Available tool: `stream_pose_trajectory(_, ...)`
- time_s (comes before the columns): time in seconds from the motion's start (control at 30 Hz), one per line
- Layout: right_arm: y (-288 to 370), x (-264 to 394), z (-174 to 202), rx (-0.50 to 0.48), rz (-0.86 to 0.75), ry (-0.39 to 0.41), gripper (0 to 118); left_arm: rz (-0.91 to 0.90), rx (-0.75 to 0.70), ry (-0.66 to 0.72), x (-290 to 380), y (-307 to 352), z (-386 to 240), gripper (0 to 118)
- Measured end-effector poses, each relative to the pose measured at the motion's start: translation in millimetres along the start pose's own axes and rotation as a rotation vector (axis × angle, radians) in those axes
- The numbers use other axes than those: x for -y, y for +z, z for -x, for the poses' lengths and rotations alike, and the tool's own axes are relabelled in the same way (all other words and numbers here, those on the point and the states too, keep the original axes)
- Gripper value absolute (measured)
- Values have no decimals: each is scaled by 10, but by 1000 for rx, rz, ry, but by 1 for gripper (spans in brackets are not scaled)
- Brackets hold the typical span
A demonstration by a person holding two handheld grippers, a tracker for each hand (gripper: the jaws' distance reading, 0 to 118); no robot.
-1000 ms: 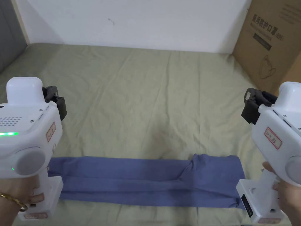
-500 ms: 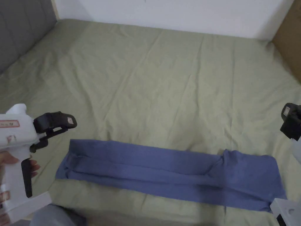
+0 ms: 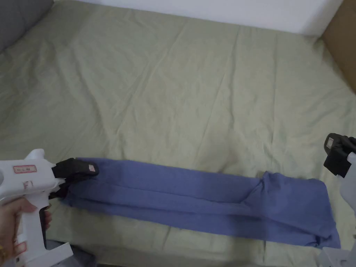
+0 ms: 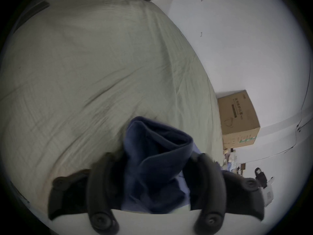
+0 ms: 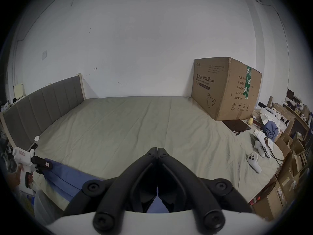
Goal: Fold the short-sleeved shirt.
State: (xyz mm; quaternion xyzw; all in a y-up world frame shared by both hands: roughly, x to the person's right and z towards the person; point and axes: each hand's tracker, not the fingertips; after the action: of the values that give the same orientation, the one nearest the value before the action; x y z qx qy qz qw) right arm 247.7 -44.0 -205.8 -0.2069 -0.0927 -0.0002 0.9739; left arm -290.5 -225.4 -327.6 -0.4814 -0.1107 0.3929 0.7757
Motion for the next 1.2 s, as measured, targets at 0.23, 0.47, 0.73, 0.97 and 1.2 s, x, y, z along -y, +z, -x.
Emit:
stream_pose_trajectory(0.23, 23, 54, -5, -6, 10, 6, 0, -35, -203, -156, 47, 52, -386, 9)
stream_pose_trajectory(0.47, 139, 68, -101, -11, -11, 3, 0, -152, -297, -404, 408, 535, -1455, 9)
stream_pose_trajectory(0.73, 315, 119, -293, -4, -47, -41, 0, -29, -45, -568, 994, 209, -2421, 9)
stream_pose_trajectory(0.97, 501, 202, -553, 44, -61, -86, 0, 152, -124, -583, 1473, -1055, -2635, 14)
stream_pose_trajectory(1.2, 600, 306, -798, 94, -53, -145, 0, 364, -117, -516, 1735, -1520, -2708, 69)
